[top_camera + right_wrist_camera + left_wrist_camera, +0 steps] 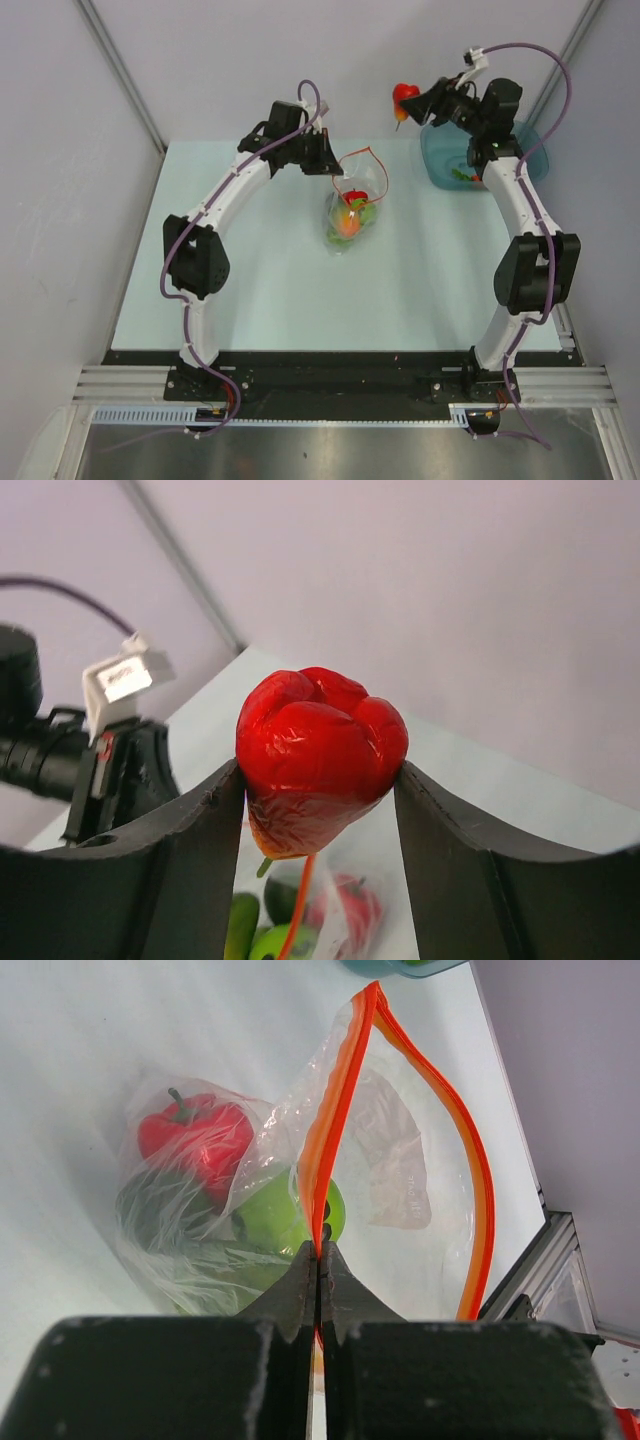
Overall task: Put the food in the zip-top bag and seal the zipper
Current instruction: Place the fake fruit in the zipper food storage bag, then adjust the bin at the corner of the board.
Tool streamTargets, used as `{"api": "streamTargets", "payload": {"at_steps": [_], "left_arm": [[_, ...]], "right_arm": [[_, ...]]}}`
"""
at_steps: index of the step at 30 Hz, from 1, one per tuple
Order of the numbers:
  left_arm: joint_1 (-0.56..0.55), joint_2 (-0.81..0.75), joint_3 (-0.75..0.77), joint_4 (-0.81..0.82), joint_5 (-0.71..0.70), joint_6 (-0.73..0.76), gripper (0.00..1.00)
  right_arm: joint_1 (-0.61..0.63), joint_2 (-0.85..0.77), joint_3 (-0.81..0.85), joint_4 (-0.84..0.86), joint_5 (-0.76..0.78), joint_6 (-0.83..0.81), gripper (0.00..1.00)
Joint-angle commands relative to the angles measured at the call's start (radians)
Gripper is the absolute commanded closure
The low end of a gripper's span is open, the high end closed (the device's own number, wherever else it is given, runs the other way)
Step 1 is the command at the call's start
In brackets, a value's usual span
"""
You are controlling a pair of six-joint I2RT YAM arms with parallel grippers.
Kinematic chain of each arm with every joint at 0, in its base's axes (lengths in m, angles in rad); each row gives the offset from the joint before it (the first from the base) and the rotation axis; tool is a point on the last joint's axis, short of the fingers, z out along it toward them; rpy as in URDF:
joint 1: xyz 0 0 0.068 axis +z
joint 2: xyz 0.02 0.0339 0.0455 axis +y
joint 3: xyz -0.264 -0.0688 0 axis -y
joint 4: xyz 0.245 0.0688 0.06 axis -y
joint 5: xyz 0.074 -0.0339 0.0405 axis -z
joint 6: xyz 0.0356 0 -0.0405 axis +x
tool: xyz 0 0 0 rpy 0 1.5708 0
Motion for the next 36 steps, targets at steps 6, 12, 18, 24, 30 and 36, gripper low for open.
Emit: {"api": "streamTargets", "payload": {"at_steps": [6,12,18,24,30,36], "left_arm": [[-0.005,-0.076,-0.016,0.033,0.012,-0.01,0.99],[-0.005,-0.076,-0.014,0.031,0.012,-0.01,0.99],[-0.006,-0.08,-0.014,0.03,0.009,-0.01,0.98],[-0.005,-0.082,-0.013,0.031,0.01,-0.008,0.97],[-0.005,-0.079,-0.011,0.031,0.012,-0.002,0.97],[-0.005,-0.074,-0.01,0.031,0.012,0.0,0.96]], "right_arm": [[0.128,0.004,-0.031,-0.408,-0.124,-0.238,0.92],[0.194,0.021,-0.025,-0.566,-0.13,-0.342,0.59],[0.174,0.03,0.055,-0.623,-0.119,-0.344,0.13],[0.021,0.067,0.175,-0.662,-0.162,-0.397,0.0],[-0.199,0.232,0.371,-0.911,-0.182,-0.837,0.0],[-0.325,0.438,0.571,-1.215,0.019,-1.484,0.03]]}}
